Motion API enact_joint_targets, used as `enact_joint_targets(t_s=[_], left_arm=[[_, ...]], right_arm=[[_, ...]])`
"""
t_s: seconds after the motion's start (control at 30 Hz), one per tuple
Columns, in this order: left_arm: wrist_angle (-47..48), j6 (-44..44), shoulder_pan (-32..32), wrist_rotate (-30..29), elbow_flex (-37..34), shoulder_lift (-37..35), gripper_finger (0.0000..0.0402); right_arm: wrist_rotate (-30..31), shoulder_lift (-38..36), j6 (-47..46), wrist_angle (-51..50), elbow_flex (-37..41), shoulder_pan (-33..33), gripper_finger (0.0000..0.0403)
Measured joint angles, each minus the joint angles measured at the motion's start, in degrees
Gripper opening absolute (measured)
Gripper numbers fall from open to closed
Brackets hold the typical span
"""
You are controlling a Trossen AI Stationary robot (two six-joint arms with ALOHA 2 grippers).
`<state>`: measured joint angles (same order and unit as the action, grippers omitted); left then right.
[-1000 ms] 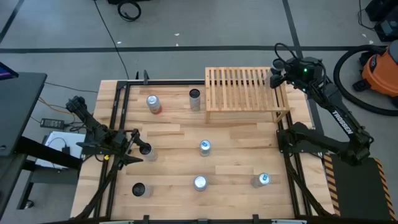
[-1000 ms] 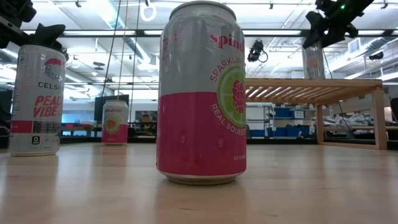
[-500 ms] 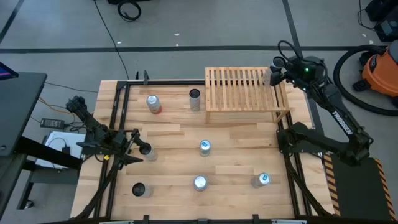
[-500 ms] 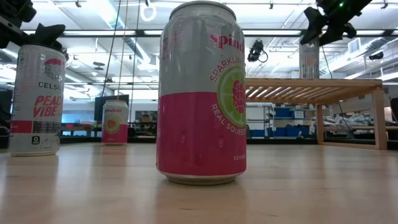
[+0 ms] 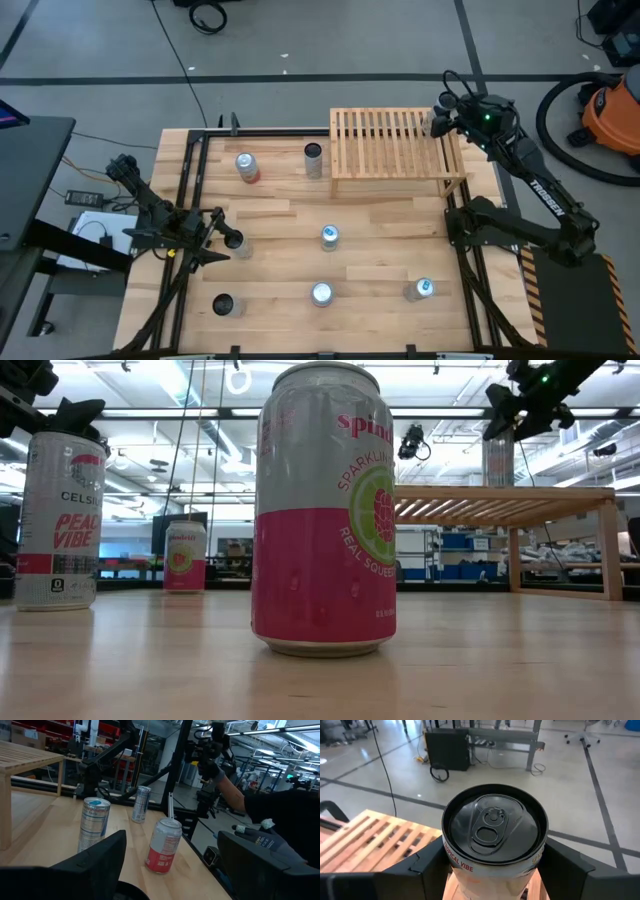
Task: Place canned beverage on shelf
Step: Put the bottom white-yellow soda can on the shelf
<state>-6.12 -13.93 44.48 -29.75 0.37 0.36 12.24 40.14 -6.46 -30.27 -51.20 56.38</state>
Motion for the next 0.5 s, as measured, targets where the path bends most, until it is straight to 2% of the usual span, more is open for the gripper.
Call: enact_joint_targets(t_s=[0.23, 0.5], left_arm=[[0.0, 0.1, 0.0, 0.0, 0.0, 0.0, 0.0316], [0.0, 0.0, 0.0, 0.0, 0.0, 0.0, 0.0316]], right_arm=[[3.3, 1.2, 0.6, -1.3, 0.0, 0.0, 0.0262], [4.0, 1.3, 1.4, -1.8, 0.0, 0.0, 0.0267]])
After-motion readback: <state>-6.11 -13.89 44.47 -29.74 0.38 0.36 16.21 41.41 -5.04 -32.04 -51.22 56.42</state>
